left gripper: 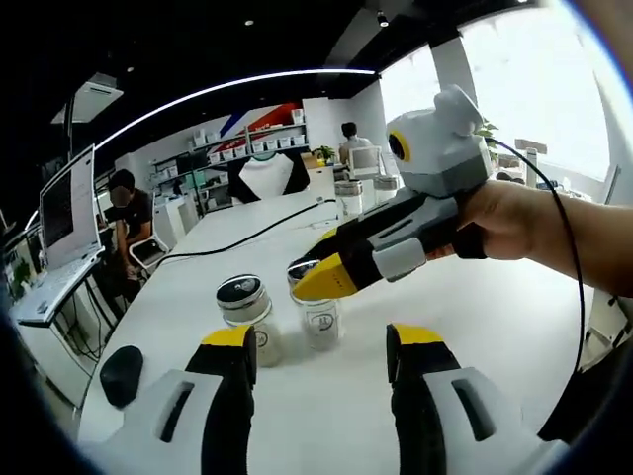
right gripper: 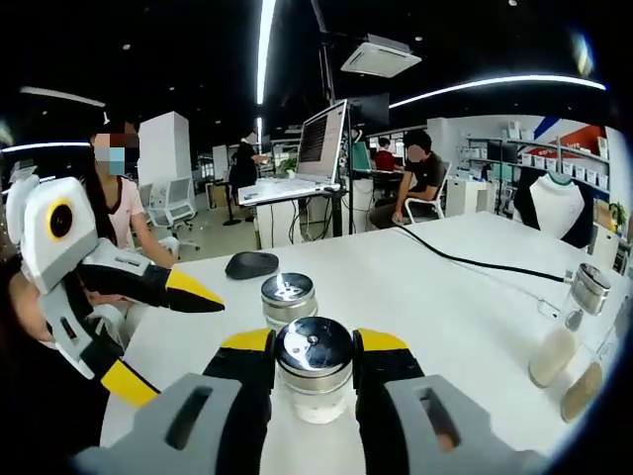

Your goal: Rotate the seasoning bottle until the label or dispensing opening points toward the visible target arrow and the bottle remains upright within the marked orientation range

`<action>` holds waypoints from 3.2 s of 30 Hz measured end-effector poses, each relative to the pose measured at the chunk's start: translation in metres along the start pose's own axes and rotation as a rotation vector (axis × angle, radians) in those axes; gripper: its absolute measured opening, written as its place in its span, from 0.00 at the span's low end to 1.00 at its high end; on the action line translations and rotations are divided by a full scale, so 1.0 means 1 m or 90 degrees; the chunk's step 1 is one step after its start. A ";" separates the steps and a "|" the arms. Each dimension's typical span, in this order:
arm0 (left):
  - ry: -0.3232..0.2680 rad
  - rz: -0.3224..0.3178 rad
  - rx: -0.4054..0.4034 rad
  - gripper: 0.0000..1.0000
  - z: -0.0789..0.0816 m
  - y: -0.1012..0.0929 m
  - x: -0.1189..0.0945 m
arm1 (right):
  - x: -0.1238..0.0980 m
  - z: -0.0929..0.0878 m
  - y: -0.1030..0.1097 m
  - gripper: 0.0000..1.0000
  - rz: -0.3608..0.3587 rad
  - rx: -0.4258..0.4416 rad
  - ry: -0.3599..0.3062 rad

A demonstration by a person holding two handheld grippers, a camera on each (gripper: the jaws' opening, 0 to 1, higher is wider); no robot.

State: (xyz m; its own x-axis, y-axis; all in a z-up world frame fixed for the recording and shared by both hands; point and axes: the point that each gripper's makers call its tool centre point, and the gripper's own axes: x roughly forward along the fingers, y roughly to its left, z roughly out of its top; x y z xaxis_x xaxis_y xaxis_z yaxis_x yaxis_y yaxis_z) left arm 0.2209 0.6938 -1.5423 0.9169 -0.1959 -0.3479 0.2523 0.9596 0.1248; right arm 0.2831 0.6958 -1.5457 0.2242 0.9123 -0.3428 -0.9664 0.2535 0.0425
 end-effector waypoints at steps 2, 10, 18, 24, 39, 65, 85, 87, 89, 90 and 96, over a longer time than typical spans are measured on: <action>-0.001 0.001 0.001 0.55 0.001 0.001 0.000 | 0.000 -0.001 0.000 0.27 0.000 -0.009 -0.001; -0.004 0.001 0.009 0.54 0.006 -0.001 -0.003 | -0.003 0.000 0.001 0.29 -0.001 -0.025 0.000; -0.017 -0.015 -0.001 0.55 0.015 -0.011 -0.005 | -0.028 0.022 0.007 0.32 -0.022 0.022 -0.063; -0.026 -0.028 -0.006 0.54 0.020 -0.022 -0.005 | -0.060 0.018 0.011 0.31 -0.068 0.059 -0.107; -0.045 -0.086 -0.051 0.59 0.030 -0.035 -0.018 | -0.137 -0.032 -0.004 0.43 -0.282 0.066 -0.086; -0.040 -0.088 -0.123 0.64 0.022 -0.013 -0.013 | -0.145 -0.051 -0.086 0.46 -0.423 0.133 -0.068; -0.007 -0.095 -0.099 0.63 0.014 -0.018 -0.005 | -0.113 -0.008 -0.187 0.44 -0.462 0.122 -0.095; -0.005 -0.097 -0.098 0.63 0.014 -0.019 -0.006 | -0.111 -0.002 -0.193 0.44 -0.466 0.114 -0.098; -0.002 -0.100 -0.097 0.63 0.013 -0.020 -0.007 | -0.105 0.001 -0.204 0.44 -0.472 0.105 -0.091; 0.000 -0.101 -0.096 0.63 0.012 -0.021 -0.007 | -0.103 0.001 -0.210 0.44 -0.475 0.106 -0.087; 0.003 -0.101 -0.092 0.63 0.012 -0.021 -0.008 | -0.095 0.007 -0.224 0.44 -0.487 0.103 -0.082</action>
State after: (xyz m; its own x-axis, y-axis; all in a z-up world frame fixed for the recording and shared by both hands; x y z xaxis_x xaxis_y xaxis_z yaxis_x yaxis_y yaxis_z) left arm 0.2121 0.6728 -1.5306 0.8674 -0.3469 -0.3567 0.3465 0.9356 -0.0674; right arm 0.4792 0.5541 -1.5161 0.8411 0.4935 -0.2212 -0.5100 0.8599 -0.0211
